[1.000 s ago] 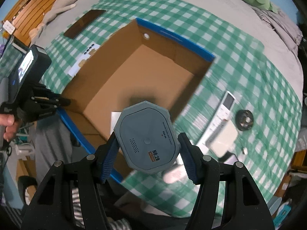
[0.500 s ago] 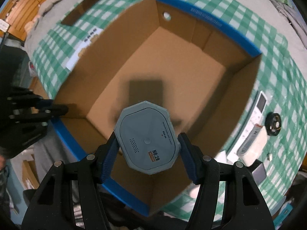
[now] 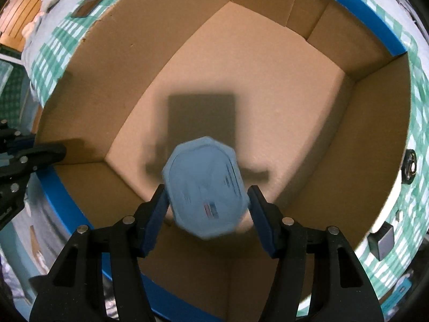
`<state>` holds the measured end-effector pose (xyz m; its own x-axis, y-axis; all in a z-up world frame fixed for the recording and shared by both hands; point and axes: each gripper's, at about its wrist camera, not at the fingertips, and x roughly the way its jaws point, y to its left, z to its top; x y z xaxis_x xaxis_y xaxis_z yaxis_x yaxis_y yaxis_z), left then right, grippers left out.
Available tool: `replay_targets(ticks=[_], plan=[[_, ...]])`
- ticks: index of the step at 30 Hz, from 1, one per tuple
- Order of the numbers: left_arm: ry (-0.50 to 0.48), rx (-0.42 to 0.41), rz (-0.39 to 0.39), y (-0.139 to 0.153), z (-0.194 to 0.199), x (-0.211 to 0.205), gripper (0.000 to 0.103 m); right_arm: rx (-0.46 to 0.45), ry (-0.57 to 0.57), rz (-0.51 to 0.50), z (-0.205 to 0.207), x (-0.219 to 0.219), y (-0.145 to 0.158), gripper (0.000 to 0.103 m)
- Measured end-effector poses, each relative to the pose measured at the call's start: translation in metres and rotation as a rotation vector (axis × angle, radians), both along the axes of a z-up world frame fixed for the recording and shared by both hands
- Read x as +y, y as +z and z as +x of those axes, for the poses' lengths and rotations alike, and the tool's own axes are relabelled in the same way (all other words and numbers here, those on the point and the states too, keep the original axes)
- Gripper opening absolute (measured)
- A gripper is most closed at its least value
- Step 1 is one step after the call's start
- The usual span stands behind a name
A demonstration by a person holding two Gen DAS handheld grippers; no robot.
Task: Flip cup upside down
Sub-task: 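Carry the octagonal charger with the right gripper into the box, then open the right gripper to release the octagonal charger in the box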
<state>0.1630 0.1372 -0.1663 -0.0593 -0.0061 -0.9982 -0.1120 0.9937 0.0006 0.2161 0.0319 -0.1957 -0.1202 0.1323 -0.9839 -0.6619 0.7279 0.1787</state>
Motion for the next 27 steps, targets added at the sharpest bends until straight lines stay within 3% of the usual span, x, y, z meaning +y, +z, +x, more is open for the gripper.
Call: replay_targets(ticks=[9,15,27], plan=[[0.002,-0.001,0.001,0.000,-0.001,0.000,0.008,-0.038,-0.007,0.028,0.002,-0.006,0.013,0.059],[-0.002,0.000,0.000,0.000,-0.002,-0.001,0.008,-0.096,0.023,0.066,-0.002,-0.019,0.038,0.065],[-0.003,0.001,-0.005,-0.001,-0.003,0.002,0.008,-0.161,0.021,0.114,-0.007,-0.063,0.088,0.065]])
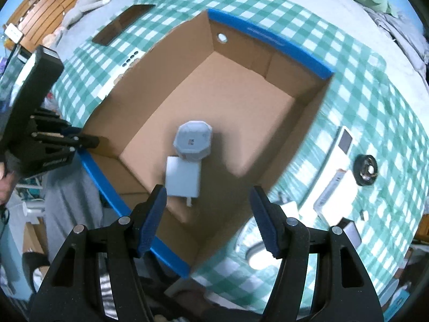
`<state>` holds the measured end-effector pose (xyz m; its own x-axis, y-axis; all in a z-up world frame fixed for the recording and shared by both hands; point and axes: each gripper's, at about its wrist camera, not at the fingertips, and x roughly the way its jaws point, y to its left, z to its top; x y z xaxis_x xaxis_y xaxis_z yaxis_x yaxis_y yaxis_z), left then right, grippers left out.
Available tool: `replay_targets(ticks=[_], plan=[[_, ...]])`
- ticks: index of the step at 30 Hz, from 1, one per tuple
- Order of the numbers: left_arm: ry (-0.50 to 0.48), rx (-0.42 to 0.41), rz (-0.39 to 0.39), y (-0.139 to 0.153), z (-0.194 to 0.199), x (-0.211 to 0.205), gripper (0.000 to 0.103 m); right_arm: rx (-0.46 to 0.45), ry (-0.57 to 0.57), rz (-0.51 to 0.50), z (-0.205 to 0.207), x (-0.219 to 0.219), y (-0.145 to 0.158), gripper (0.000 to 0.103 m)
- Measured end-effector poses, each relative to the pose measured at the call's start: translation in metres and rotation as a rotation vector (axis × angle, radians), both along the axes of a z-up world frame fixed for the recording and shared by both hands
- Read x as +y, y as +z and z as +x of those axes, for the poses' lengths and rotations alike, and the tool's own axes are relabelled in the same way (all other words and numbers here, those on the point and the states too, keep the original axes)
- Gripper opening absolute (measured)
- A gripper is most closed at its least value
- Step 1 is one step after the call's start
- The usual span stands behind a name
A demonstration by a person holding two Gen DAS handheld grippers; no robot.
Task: Flip cup upside down
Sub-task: 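Open the right gripper to release the octagonal charger in the box, then move the right gripper back to the black power bank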
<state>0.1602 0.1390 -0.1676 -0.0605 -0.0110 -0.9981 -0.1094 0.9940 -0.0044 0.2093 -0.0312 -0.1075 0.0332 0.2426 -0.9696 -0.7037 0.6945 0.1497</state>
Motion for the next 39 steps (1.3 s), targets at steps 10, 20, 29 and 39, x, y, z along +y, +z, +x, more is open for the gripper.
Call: replay_targets(ticks=[10,20,29,39], plan=[[-0.001,0.001,-0.003,0.001,0.000,0.002,0.008,-0.043,0.022,-0.006,-0.005,-0.048,0.026,0.065],[0.003,0.005,-0.006,0.002,0.000,0.002,0.008,-0.038,-0.050,-0.067,0.013,-0.118,0.011,0.065],[0.001,0.005,0.004,0.004,0.001,0.002,0.008,-0.001,-0.159,-0.117,0.048,-0.176,-0.026,0.065],[0.002,0.005,0.004,0.005,0.001,0.003,0.008,-0.013,-0.099,-0.228,0.065,-0.199,-0.068,0.065]])
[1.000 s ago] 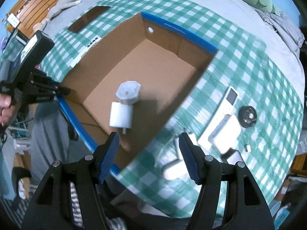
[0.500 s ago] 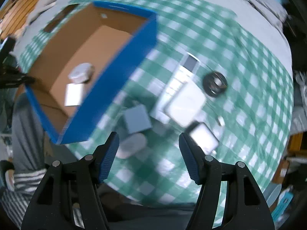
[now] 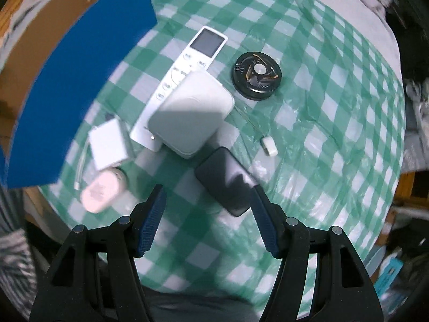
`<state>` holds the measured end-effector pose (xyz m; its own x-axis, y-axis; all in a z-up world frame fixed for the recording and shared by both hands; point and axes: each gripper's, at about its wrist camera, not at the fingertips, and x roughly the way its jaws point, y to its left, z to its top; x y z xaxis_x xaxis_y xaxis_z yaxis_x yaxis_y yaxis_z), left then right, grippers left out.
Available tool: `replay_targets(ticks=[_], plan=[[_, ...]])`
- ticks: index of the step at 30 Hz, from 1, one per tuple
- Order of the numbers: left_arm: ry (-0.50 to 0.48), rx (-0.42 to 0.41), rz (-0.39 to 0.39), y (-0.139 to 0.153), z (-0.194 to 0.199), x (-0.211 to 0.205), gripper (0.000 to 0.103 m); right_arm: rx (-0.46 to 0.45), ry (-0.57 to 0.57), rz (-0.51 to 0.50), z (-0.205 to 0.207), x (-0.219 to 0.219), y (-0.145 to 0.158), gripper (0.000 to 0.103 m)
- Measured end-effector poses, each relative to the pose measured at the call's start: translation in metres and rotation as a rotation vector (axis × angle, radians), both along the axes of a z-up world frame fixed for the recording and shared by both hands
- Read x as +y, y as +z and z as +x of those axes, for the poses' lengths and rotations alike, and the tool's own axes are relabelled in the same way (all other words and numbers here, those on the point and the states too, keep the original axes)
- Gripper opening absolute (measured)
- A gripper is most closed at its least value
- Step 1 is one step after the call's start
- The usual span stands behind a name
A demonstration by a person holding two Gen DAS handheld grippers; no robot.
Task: Flip cup upside down
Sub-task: 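Move the right gripper back to the black power bank, then close the right gripper on the black power bank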
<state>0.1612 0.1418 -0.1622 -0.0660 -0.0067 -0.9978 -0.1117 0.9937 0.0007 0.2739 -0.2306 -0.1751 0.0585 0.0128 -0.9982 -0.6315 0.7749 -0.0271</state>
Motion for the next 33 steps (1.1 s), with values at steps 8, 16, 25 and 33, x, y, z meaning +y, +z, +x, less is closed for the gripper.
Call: replay_targets(ticks=[8,16,25,33], plan=[[0.002,0.001,-0.001,0.000,0.000,0.000,0.008,-0.066,0.107,-0.105,0.003,0.002,-0.028,0.065],[0.003,0.001,-0.001,0.002,0.000,0.002,0.008,-0.037,0.128,-0.111,0.006,0.010,-0.050,0.064],[0.002,0.001,-0.001,0.001,0.000,0.001,0.008,0.001,0.052,-0.102,0.011,0.015,-0.064,0.056],[0.003,0.001,-0.001,0.001,0.000,0.001,0.008,0.155,-0.197,-0.014,0.032,0.002,-0.065,0.052]])
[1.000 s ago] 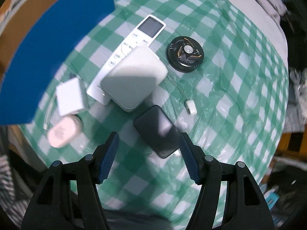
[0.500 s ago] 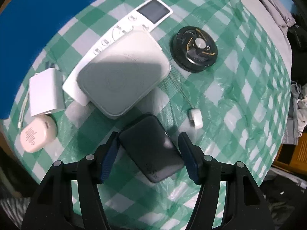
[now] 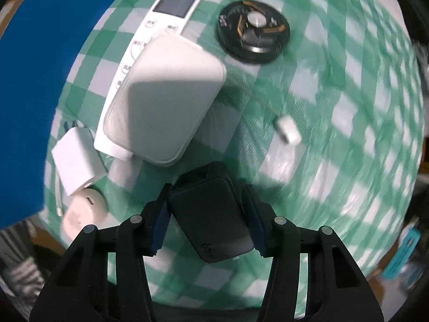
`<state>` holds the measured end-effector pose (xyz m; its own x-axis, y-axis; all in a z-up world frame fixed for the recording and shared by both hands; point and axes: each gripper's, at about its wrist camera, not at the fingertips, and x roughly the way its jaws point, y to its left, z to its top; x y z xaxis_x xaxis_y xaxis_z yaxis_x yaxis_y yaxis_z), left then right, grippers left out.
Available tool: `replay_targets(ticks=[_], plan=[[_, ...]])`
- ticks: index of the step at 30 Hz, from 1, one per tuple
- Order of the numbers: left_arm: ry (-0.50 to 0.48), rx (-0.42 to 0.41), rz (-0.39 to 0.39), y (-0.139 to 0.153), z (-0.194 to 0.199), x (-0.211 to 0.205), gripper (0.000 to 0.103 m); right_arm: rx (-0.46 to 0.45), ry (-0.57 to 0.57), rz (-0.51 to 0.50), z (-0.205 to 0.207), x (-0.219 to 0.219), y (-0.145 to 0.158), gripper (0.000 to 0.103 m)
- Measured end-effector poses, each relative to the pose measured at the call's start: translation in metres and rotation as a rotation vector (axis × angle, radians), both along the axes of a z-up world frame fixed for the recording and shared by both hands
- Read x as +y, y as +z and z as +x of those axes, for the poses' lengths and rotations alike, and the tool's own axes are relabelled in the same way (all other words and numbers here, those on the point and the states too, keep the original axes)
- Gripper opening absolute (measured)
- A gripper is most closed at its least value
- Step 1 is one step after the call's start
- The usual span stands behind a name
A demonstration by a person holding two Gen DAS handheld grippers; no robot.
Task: Flip cup upside down
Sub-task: 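Close the right gripper on the black power bank, then carry the black power bank with the right gripper into the box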
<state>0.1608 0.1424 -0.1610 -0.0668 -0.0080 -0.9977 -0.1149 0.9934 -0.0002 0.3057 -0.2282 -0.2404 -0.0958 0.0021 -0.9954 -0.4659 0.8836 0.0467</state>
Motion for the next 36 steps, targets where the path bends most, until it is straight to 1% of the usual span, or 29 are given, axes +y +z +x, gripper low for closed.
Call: replay_targets(ticks=[1,5,8,11,12,13,15,20,22,26,30,36], plan=[[-0.001,0.000,0.000,0.000,0.000,0.000,0.008,0.006,-0.003,0.005,-0.001,-0.001,-0.002,0.052],[0.001,0.000,-0.002,0.000,0.000,0.000,0.008,-0.032,0.048,-0.002,-0.009,0.000,-0.003,0.052],[0.000,0.000,0.001,0.000,0.000,0.000,0.008,-0.048,0.099,-0.033,-0.020,0.003,-0.006,0.052],[0.000,-0.001,0.000,0.000,0.000,0.000,0.008,-0.058,0.134,-0.075,-0.032,0.008,-0.016,0.051],[0.001,0.000,-0.001,0.000,0.000,0.000,0.008,-0.065,0.133,-0.074,-0.034,0.007,-0.016,0.049],[0.002,0.001,-0.001,0.000,0.000,0.000,0.008,-0.068,0.121,-0.070,-0.036,0.008,-0.016,0.045],[0.000,0.001,0.000,0.000,0.000,0.000,0.008,-0.071,0.093,-0.059,-0.038,0.005,-0.012,0.042],[0.001,-0.001,-0.001,0.000,0.000,0.000,0.008,-0.066,0.045,-0.036,-0.041,0.000,-0.006,0.042],[0.002,-0.001,-0.001,0.000,0.000,0.000,0.008,-0.067,0.035,-0.023,-0.046,-0.012,-0.001,0.042],[-0.002,0.000,0.000,0.000,0.000,0.000,0.008,-0.069,0.002,0.006,-0.047,-0.014,0.017,0.042],[0.001,0.000,0.000,0.000,0.000,0.000,0.008,-0.065,-0.013,0.032,-0.045,-0.022,0.043,0.042],[0.001,0.001,0.000,-0.001,0.002,-0.001,0.008,-0.087,0.018,0.062,-0.035,-0.004,0.079,0.042]])
